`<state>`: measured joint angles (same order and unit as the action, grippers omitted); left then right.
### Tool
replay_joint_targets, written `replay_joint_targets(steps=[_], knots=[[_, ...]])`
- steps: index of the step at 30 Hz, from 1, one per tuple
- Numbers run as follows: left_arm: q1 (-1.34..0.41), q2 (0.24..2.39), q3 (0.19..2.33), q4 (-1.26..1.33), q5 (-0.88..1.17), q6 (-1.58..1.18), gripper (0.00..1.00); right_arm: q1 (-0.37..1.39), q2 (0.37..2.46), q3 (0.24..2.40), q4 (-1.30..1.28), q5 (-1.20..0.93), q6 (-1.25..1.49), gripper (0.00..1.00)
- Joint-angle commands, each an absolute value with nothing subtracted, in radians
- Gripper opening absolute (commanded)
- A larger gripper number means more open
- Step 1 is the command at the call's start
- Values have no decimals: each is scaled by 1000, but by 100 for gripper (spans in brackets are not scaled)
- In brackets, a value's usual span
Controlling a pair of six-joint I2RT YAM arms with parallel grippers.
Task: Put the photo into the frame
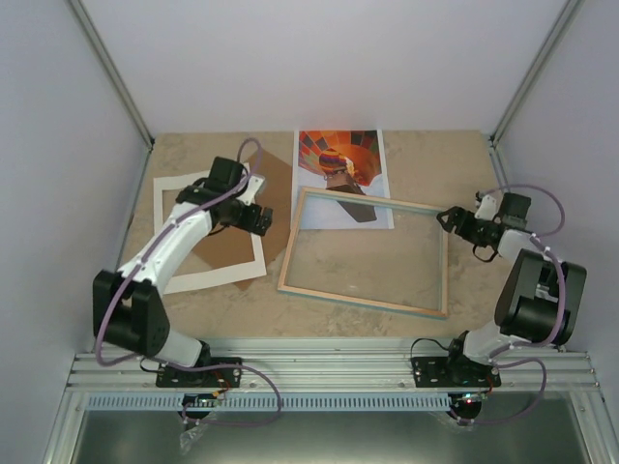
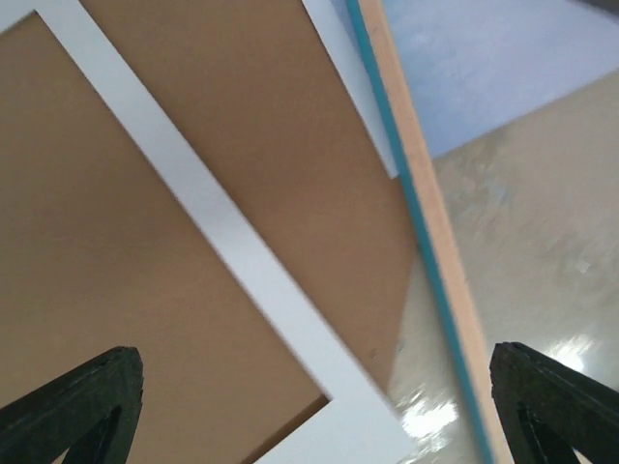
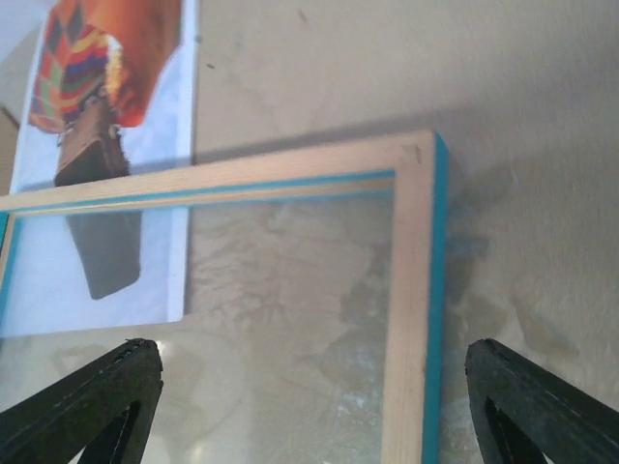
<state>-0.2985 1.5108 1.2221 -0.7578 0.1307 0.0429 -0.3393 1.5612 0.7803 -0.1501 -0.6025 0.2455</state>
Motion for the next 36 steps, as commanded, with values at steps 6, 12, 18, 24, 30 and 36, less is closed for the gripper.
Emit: replay_joint_targets(steps=[6, 12, 18, 24, 30, 36], knots=[[-213, 1314, 969, -729, -63, 598, 99, -325, 1394, 897, -301, -767, -133, 96], [-188, 1172, 741, -639, -272, 854, 99, -257, 1321, 902, -340, -795, -207, 98], [28, 1233, 840, -711, -160, 815, 98, -199, 1270, 880, -340, -803, -213, 98], [303, 1322, 1029, -911, 125, 681, 99, -165, 1254, 859, -315, -814, -184, 98], [489, 1199, 820, -719, 19, 943, 99, -155, 1239, 851, -328, -828, -185, 98], [691, 1135, 694, -620, 15, 1378, 99, -155, 1231, 849, -334, -854, -176, 98]])
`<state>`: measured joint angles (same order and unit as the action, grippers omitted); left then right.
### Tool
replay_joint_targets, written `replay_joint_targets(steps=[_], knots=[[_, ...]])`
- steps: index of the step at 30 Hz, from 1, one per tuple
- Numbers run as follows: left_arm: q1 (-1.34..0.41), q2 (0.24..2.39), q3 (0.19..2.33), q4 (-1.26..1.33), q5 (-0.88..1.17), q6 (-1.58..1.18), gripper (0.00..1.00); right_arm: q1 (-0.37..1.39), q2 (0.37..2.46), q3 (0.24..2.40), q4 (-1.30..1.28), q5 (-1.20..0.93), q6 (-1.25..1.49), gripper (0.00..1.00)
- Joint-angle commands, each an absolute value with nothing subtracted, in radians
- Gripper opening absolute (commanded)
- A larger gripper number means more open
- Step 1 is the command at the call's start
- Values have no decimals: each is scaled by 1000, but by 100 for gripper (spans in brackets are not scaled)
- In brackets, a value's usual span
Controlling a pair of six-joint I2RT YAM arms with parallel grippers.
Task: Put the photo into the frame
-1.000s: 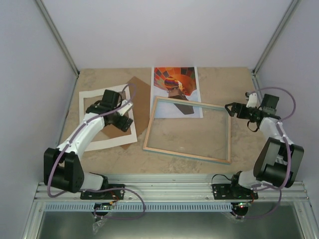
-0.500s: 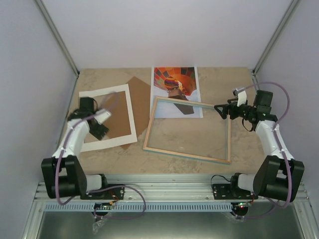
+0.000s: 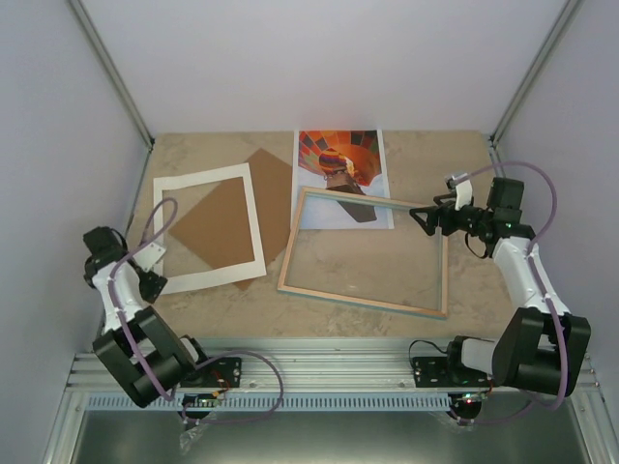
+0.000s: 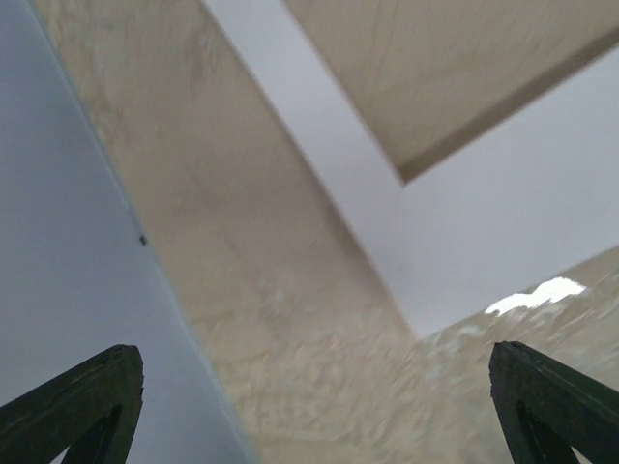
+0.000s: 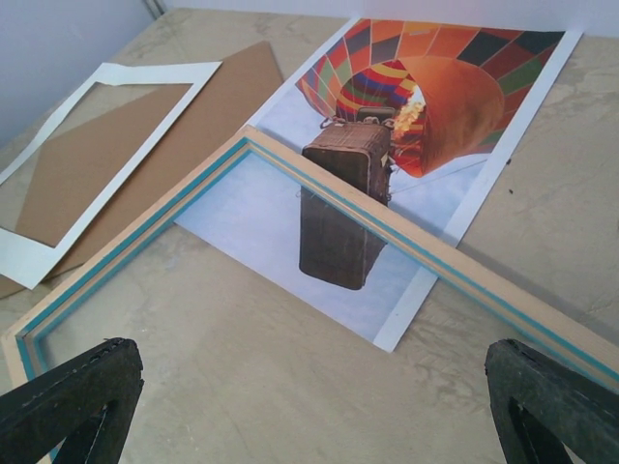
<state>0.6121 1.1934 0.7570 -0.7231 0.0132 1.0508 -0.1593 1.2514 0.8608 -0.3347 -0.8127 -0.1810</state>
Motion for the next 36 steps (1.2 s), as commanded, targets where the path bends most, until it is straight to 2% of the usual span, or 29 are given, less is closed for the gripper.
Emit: replay_joint_targets(steps=[1, 11, 16, 20, 23, 28, 33, 35, 36], knots=[[706, 1113, 673, -585, 12, 1437, 99, -154, 1233, 847, -330, -859, -169, 97], [735, 969, 446, -471, 45, 1834, 99, -151, 1239, 848, -312, -861, -126, 97], [725, 953, 310, -264, 62, 1927, 99, -151, 1243, 852, -290, -871, -102, 97], [688, 981, 232, -81, 90, 1914, 93, -150, 1246, 854, -283, -867, -93, 96], [650, 988, 203, -4, 119, 1881, 83, -150, 1253, 859, -281, -863, -89, 96], [630, 980, 202, 49, 186, 1872, 54, -150, 1244, 851, -280, -857, -100, 94], [627, 947, 347, -141, 287, 1793, 10, -145, 1232, 851, -263, -865, -114, 92], [623, 946, 425, -237, 313, 1769, 0, -126, 1226, 864, -256, -853, -130, 91], [620, 946, 469, -284, 325, 1755, 0, -110, 1221, 876, -253, -841, -140, 91]])
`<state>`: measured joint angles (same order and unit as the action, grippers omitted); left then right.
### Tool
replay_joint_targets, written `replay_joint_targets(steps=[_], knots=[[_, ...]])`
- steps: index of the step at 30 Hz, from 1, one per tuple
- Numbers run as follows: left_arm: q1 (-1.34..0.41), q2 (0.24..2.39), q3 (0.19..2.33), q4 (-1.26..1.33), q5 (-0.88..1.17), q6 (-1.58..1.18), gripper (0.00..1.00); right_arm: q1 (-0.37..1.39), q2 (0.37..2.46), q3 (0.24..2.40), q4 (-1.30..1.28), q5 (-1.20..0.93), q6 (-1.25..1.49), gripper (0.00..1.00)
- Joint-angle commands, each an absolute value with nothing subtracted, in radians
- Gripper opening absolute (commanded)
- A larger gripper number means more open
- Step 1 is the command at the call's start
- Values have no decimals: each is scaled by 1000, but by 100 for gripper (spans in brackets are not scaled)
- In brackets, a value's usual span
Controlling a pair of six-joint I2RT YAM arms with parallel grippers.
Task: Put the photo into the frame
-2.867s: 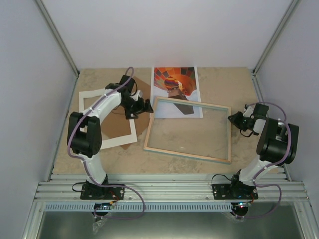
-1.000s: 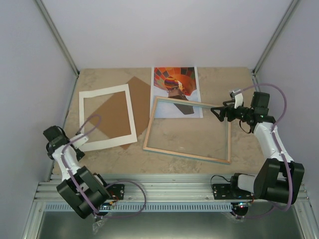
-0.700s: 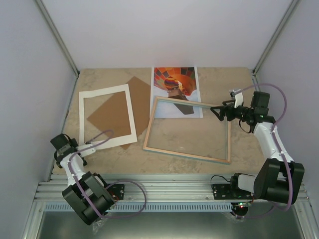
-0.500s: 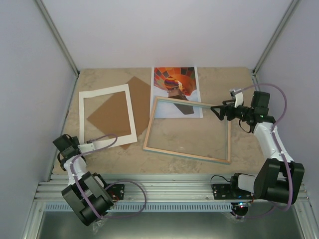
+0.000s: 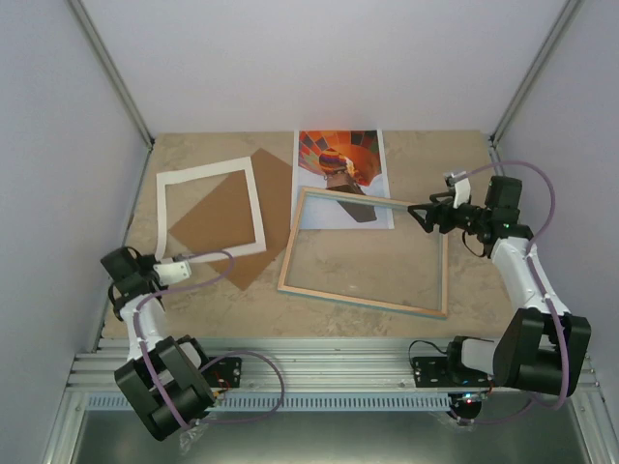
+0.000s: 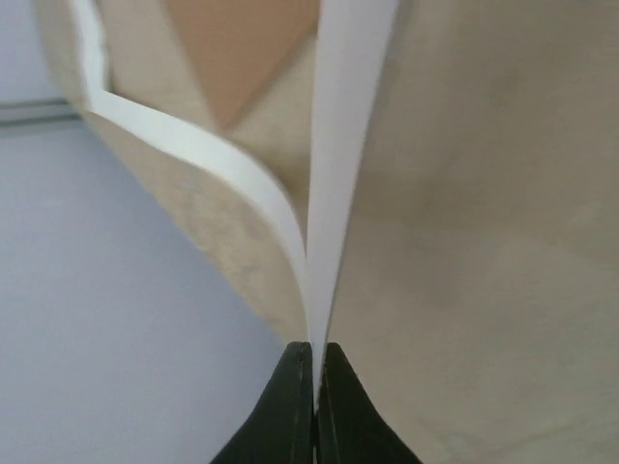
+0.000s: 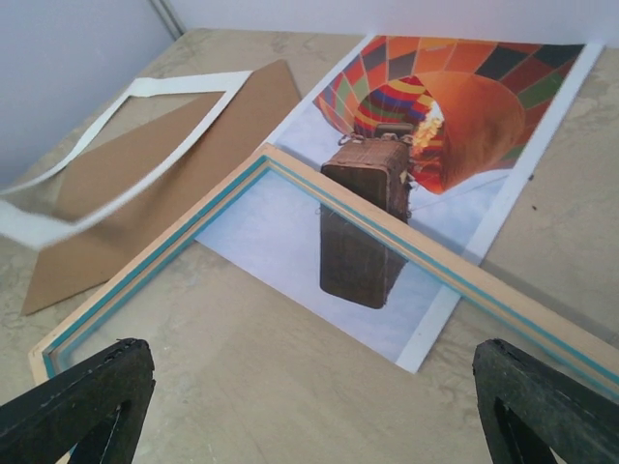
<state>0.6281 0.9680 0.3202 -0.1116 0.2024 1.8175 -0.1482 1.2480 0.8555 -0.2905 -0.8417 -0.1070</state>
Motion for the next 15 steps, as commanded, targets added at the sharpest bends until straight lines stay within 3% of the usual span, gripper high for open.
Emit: replay_joint_targets(steps=[1, 7, 15], knots=[[614, 946, 515, -337, 341, 1742, 0, -88, 1215, 889, -250, -824, -155, 91], [495, 969, 795, -517, 326, 1600, 0, 141, 1202, 1025, -254, -711, -298, 90], [286, 1054, 1072, -749, 261, 1430, 0, 467, 1366, 1323, -428, -581, -602, 82]])
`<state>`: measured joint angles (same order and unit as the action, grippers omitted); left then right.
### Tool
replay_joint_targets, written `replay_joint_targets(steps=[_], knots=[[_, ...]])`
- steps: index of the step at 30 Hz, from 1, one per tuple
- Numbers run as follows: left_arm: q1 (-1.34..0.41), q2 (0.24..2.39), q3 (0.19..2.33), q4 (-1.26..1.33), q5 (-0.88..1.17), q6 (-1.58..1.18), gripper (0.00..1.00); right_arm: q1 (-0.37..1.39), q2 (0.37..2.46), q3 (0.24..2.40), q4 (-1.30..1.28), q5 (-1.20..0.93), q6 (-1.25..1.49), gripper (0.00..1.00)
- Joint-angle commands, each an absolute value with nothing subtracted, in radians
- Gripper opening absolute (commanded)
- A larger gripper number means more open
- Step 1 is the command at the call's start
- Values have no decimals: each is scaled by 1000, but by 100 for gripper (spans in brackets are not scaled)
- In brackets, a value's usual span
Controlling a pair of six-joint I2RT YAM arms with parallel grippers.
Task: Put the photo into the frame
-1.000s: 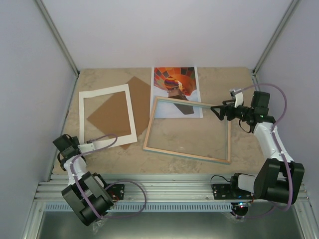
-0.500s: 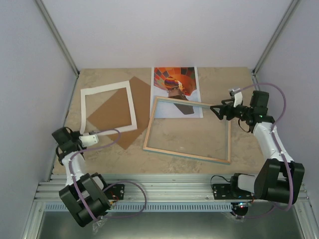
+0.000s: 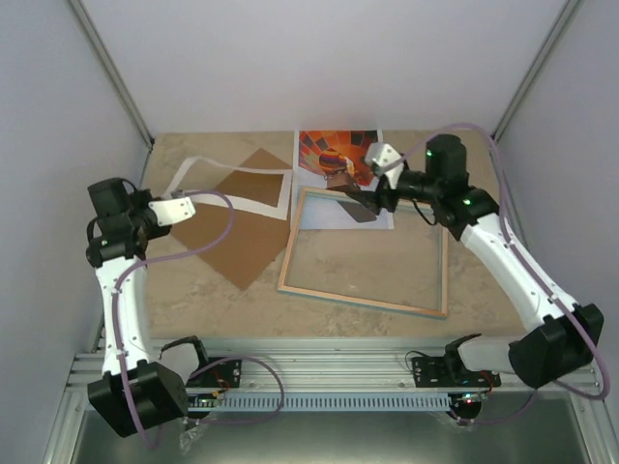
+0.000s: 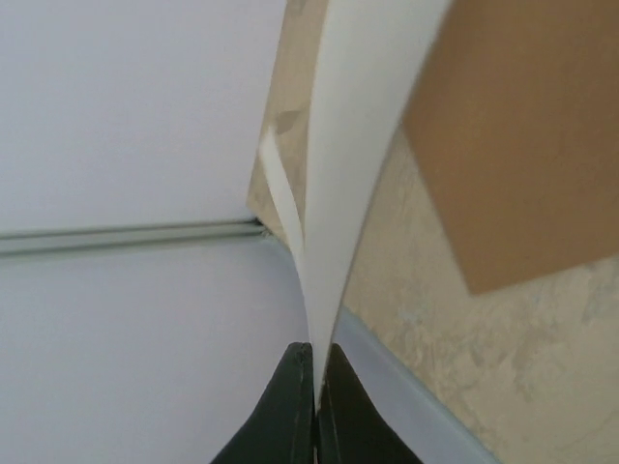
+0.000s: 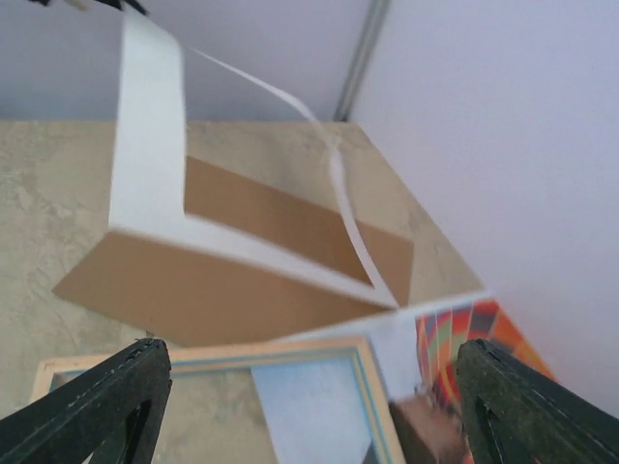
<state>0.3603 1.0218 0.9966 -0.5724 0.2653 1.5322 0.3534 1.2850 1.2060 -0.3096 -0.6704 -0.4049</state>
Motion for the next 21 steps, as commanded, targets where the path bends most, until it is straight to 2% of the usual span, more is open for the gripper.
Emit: replay_joint_targets(steps=[1, 5, 9, 15, 21], knots=[[264, 1068, 1097, -767, 247, 1408, 0, 504, 1388, 1369, -463, -558, -636, 81], [196, 1148, 1237, -866, 212, 1316, 0, 640, 1446, 1487, -537, -457, -705, 77], [135, 1186, 1301, -893, 177, 1258, 0, 747, 1489, 1521, -495, -399, -618, 77], [61, 1188, 1306, -892, 115, 1234, 0, 893, 1609, 1573, -350, -98, -622, 76], [52, 1192, 1325, -914, 103, 1211, 0, 956, 1712, 1633, -283, 103, -696, 63]])
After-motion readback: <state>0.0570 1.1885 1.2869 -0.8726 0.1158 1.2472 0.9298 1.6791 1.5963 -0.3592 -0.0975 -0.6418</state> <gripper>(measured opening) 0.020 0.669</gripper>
